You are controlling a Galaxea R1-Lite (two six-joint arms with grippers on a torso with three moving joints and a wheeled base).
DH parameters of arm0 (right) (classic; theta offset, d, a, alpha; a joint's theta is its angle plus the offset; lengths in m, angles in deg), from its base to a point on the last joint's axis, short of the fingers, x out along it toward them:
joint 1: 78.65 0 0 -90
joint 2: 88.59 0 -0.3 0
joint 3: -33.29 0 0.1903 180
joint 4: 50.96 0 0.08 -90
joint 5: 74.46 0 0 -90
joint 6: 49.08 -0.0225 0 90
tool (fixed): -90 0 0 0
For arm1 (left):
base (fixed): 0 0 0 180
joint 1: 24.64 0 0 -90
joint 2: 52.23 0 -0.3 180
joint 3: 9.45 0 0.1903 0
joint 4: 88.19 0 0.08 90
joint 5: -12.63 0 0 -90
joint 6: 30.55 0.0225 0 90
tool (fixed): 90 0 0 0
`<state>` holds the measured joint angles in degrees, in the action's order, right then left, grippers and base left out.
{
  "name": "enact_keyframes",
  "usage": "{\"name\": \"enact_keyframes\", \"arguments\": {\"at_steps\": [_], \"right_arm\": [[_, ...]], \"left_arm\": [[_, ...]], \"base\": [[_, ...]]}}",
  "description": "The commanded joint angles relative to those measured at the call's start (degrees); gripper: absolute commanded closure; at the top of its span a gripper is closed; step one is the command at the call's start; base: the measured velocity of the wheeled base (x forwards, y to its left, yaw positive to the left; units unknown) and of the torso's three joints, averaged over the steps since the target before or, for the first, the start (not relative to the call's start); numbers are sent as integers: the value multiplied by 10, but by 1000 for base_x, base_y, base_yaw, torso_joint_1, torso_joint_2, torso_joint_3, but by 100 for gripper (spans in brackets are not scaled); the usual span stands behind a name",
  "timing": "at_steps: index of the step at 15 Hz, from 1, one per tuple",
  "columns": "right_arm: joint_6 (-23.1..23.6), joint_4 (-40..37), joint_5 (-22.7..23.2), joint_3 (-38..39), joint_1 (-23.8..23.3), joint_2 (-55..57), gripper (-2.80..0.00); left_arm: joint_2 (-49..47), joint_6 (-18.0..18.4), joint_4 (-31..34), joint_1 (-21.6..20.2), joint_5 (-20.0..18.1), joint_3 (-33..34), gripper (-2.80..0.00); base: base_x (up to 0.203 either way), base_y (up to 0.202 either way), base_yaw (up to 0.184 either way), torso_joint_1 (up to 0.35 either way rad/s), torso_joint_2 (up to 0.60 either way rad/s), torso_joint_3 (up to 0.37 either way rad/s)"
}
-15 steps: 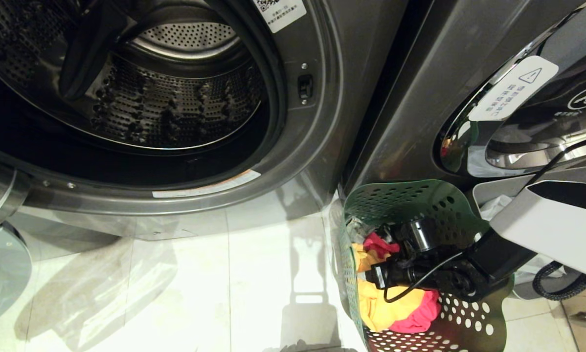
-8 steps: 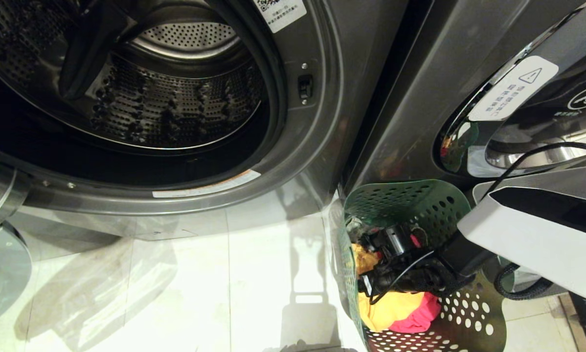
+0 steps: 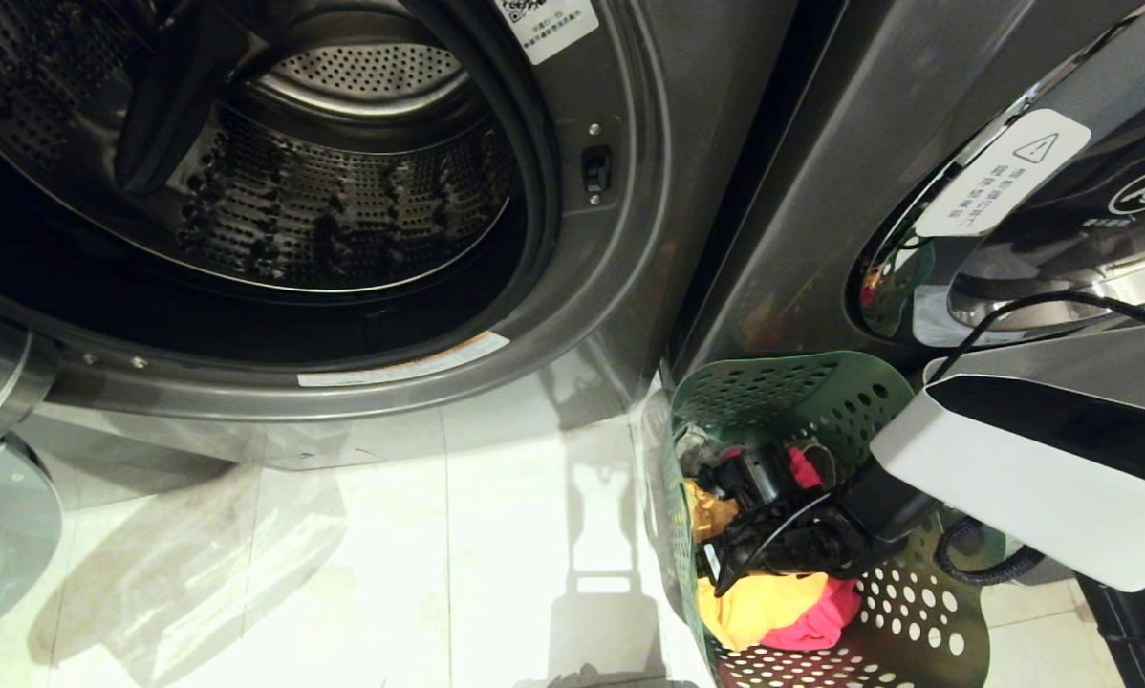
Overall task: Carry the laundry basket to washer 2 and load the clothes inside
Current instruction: Place the clothes into the washing machine
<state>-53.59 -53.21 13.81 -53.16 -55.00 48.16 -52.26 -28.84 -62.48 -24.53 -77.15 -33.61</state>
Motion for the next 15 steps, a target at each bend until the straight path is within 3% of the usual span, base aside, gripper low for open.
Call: {"name": "enact_keyframes", "arguments": {"at_steps": [1, 8, 9, 15], "right_arm": [[-1, -2, -1, -2, -2, 7, -280], [-9, -6, -9, -5, -3, 30, -280], [-9, -6, -11, -5, -3, 31, 0], [-9, 1, -13, -4, -3, 33, 0]], "left_arm": [[0, 1, 0, 1, 0, 0, 0], [0, 1, 0, 0, 0, 0, 0], [0, 1, 0, 0, 0, 0, 0], [0, 1, 0, 0, 0, 0, 0]], "base": [[0, 0, 0, 0, 0, 0], [0, 0, 0, 0, 0, 0], [0, 0, 0, 0, 0, 0], [0, 0, 0, 0, 0, 0]]}}
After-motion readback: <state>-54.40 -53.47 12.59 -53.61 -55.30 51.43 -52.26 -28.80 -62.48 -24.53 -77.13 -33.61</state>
